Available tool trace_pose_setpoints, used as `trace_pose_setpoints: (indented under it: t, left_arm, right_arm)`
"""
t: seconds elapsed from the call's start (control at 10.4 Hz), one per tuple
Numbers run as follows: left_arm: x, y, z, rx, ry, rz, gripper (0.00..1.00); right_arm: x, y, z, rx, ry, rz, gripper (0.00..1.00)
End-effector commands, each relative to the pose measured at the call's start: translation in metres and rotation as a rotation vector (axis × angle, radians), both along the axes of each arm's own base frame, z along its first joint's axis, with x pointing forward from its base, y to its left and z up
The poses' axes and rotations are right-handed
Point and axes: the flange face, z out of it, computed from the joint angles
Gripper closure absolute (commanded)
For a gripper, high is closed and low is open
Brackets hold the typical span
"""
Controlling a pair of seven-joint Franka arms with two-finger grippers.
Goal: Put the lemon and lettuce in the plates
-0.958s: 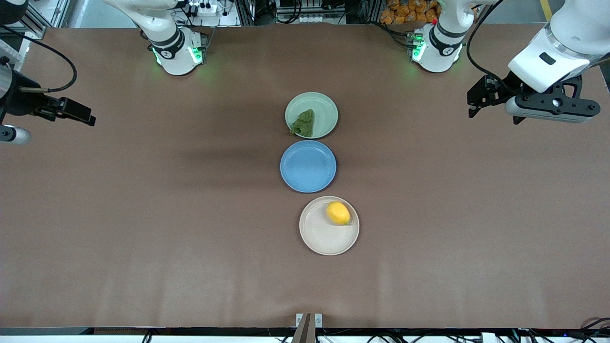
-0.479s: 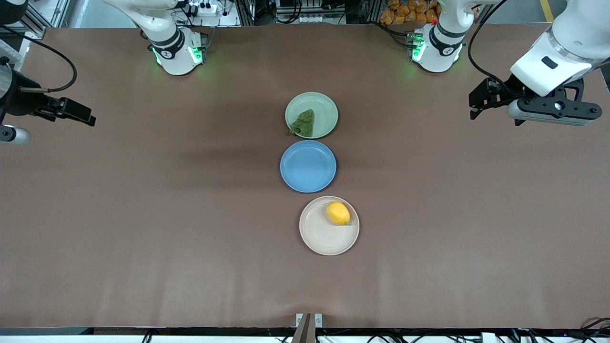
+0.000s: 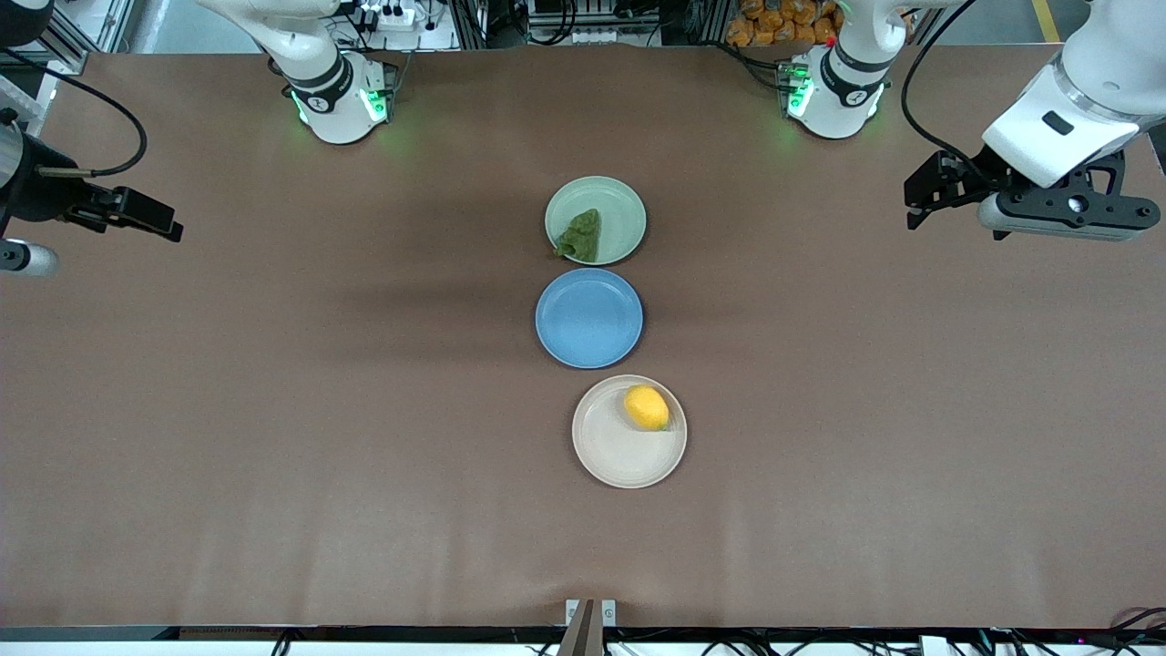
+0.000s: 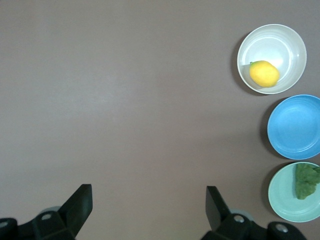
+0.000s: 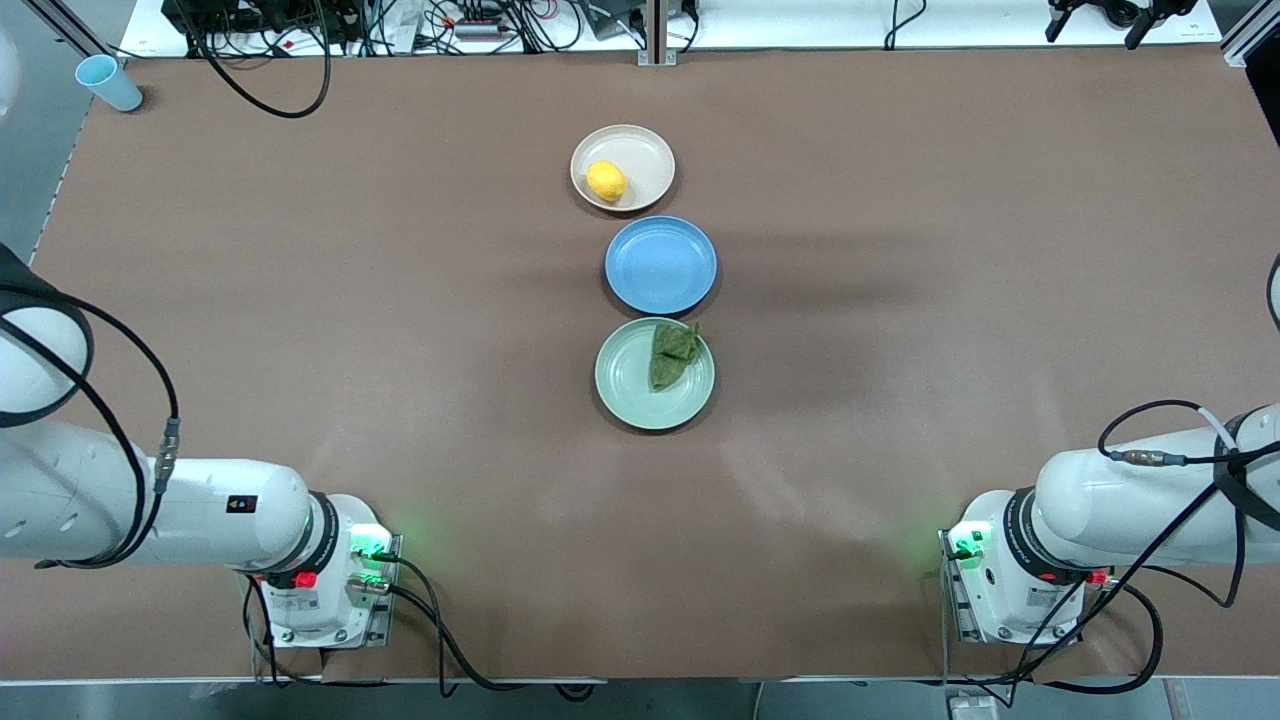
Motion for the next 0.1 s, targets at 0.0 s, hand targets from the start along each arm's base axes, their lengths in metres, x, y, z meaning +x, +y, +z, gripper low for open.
trace_pose_setpoints:
  t: [0.0]
  left_arm:
    - [-0.0009,0.0002,0.0063,0.027,0.0,-0.001,0.0]
  right_arm:
    - [0.0003,-0.0014,0.0027,0.01,-0.006,-0.013,0.0]
